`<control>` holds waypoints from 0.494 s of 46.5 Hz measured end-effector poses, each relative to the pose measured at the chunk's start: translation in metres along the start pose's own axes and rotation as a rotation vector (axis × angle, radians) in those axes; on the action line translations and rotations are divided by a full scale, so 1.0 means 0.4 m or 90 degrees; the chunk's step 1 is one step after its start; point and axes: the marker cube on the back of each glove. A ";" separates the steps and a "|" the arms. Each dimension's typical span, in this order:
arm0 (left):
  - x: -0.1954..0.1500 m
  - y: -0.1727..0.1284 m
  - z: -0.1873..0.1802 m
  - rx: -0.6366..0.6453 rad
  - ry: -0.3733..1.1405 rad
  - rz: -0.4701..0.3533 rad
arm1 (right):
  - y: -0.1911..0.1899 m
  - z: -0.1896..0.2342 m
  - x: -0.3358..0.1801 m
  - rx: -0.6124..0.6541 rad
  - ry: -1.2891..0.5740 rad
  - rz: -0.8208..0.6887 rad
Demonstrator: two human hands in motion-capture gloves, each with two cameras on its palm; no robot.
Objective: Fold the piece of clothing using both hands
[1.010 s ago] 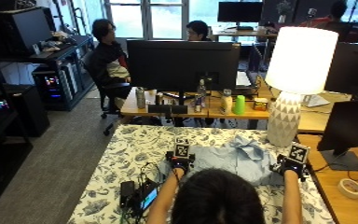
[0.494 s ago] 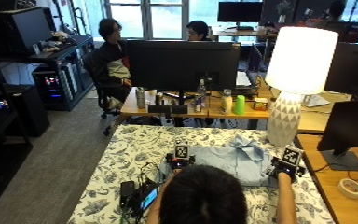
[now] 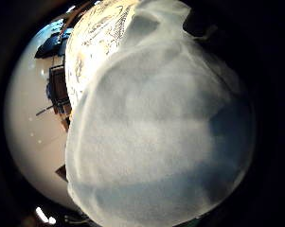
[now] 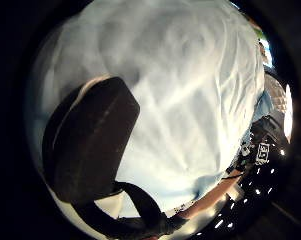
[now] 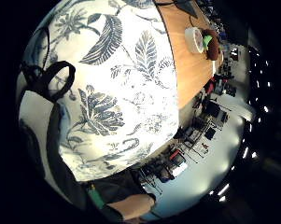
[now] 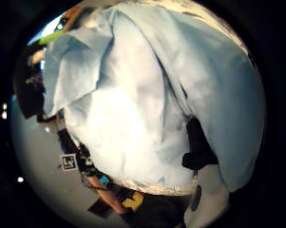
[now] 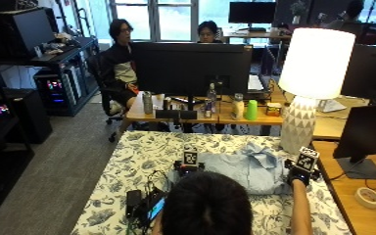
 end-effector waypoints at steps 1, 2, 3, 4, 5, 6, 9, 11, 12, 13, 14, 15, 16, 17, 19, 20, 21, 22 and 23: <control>-0.001 0.002 -0.003 -0.002 -0.001 0.003 | 0.004 -0.009 0.006 -0.003 -0.005 0.003; -0.001 0.005 -0.006 -0.005 -0.003 0.006 | 0.001 -0.019 0.014 0.000 -0.010 0.009; -0.002 0.008 -0.009 -0.007 -0.006 0.006 | -0.015 -0.027 0.022 0.007 -0.014 0.016; -0.004 0.009 -0.012 -0.009 -0.010 0.001 | -0.045 -0.031 0.029 0.016 -0.017 0.021; -0.006 0.009 -0.015 -0.008 -0.016 -0.007 | -0.088 -0.030 0.036 0.021 -0.019 0.022; -0.008 0.010 -0.019 -0.007 -0.022 -0.017 | -0.134 -0.027 0.042 0.023 -0.021 0.023; -0.011 0.011 -0.032 0.003 -0.037 -0.033 | -0.202 -0.038 0.070 0.006 -0.012 0.034; -0.011 0.013 -0.040 0.013 -0.040 -0.033 | -0.185 -0.061 0.090 -0.032 0.004 0.037; -0.011 0.014 -0.044 0.016 -0.040 -0.032 | -0.177 -0.073 0.099 -0.038 0.013 0.044; -0.011 0.017 -0.047 0.019 -0.039 -0.032 | -0.175 -0.085 0.108 -0.025 0.024 0.056; -0.012 0.019 -0.050 0.020 -0.037 -0.034 | -0.179 -0.097 0.117 0.003 0.034 0.072; -0.012 0.022 -0.053 0.021 -0.036 -0.039 | -0.185 -0.109 0.125 0.031 0.043 0.086; -0.014 0.024 -0.057 0.023 -0.035 -0.045 | -0.188 -0.121 0.132 0.051 0.048 0.097; -0.015 0.026 -0.061 0.026 -0.034 -0.050 | -0.187 -0.132 0.138 0.063 0.051 0.104; -0.017 0.030 -0.070 0.034 -0.034 -0.054 | -0.174 -0.156 0.144 0.077 0.050 0.110; -0.017 0.033 -0.074 0.038 -0.034 -0.053 | -0.164 -0.169 0.144 0.084 0.046 0.108; -0.018 0.037 -0.079 0.039 -0.036 -0.048 | -0.151 -0.182 0.142 0.094 0.042 0.103; -0.019 0.041 -0.083 0.040 -0.039 -0.040 | -0.138 -0.196 0.136 0.104 0.037 0.096; -0.019 0.046 -0.089 0.040 -0.044 -0.030 | -0.125 -0.210 0.127 0.116 0.033 0.089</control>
